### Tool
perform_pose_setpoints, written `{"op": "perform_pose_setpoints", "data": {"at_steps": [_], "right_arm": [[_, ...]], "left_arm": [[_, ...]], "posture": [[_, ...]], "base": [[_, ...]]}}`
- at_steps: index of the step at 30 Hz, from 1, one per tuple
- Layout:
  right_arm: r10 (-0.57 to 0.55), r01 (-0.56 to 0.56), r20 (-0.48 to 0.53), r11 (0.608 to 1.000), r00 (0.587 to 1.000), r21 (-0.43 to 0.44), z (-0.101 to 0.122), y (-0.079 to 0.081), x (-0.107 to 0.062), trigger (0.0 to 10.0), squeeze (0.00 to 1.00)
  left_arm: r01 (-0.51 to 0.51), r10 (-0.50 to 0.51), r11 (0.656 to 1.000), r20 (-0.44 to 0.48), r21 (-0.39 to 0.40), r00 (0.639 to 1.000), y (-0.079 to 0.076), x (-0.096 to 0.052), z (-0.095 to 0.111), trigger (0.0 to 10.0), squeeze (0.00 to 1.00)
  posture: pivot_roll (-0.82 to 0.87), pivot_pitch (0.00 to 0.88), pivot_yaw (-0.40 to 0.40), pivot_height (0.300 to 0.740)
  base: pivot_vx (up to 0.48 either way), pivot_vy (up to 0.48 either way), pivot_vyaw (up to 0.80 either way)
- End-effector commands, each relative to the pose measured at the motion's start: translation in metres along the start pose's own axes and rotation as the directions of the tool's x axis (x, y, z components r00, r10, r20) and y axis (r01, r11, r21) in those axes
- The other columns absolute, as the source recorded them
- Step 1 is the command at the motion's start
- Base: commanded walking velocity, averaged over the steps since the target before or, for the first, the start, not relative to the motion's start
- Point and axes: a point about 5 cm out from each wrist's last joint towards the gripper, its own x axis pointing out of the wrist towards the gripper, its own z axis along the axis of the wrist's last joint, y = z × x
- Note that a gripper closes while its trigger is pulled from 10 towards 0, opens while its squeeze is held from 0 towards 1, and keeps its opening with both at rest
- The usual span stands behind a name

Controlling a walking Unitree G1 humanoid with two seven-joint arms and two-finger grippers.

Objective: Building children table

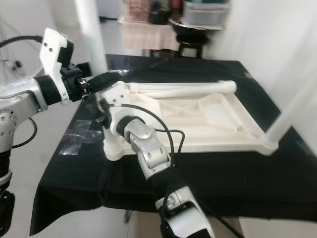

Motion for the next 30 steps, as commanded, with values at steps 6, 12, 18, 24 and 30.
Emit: {"op": "perform_pose_setpoints", "data": {"at_steps": [6, 12, 18, 24, 30], "right_arm": [[-0.045, 0.047, -0.064, 0.998, 0.997, 0.039, -0.021, 0.011, 0.005, 0.0, 0.00], [-0.019, 0.020, -0.096, 1.000, 0.995, 0.019, -0.017, 0.020, -0.002, 10.0, 0.00], [0.011, -0.011, -0.063, 1.000, 0.998, 0.008, -0.007, 0.011, 0.001, 10.0, 0.00], [0.030, -0.031, -0.040, 0.999, 0.999, -0.020, 0.000, -0.003, 0.006, 10.0, 0.00], [-0.005, 0.004, -0.055, 1.000, 0.998, -0.011, -0.001, -0.016, 0.003, 10.0, 0.00]], "left_arm": [[-0.010, 0.010, 1.000, -0.020, 0.020, 1.000, 0.002, 0.002, -0.001, 10.0, 0.00], [-0.008, 0.008, 1.000, -0.016, 0.009, 1.000, 0.001, 0.002, -0.002, 0.0, 0.00], [-0.003, 0.003, 1.000, -0.013, 0.008, 1.000, 0.001, 0.002, -0.001, 0.0, 0.00], [-0.003, 0.003, 1.000, -0.002, 0.012, 1.000, 0.001, 0.002, 0.001, 0.0, 0.00], [0.052, -0.053, 0.999, 0.066, 0.009, 0.996, -0.010, 0.000, 0.017, 0.0, 0.00]], "posture": [[0.05, 0.035, -0.075, 0.740], [0.05, 0.028, -0.074, 0.740], [0.05, 0.023, -0.074, 0.740], [0.05, 0.020, -0.075, 0.740], [0.06, 0.021, -0.075, 0.740]], "base": [[0.000, 0.000, 0.00], [0.000, 0.000, 0.00], [0.000, 0.000, 0.00], [0.000, 0.000, 0.00], [0.000, 0.000, 0.00]]}}
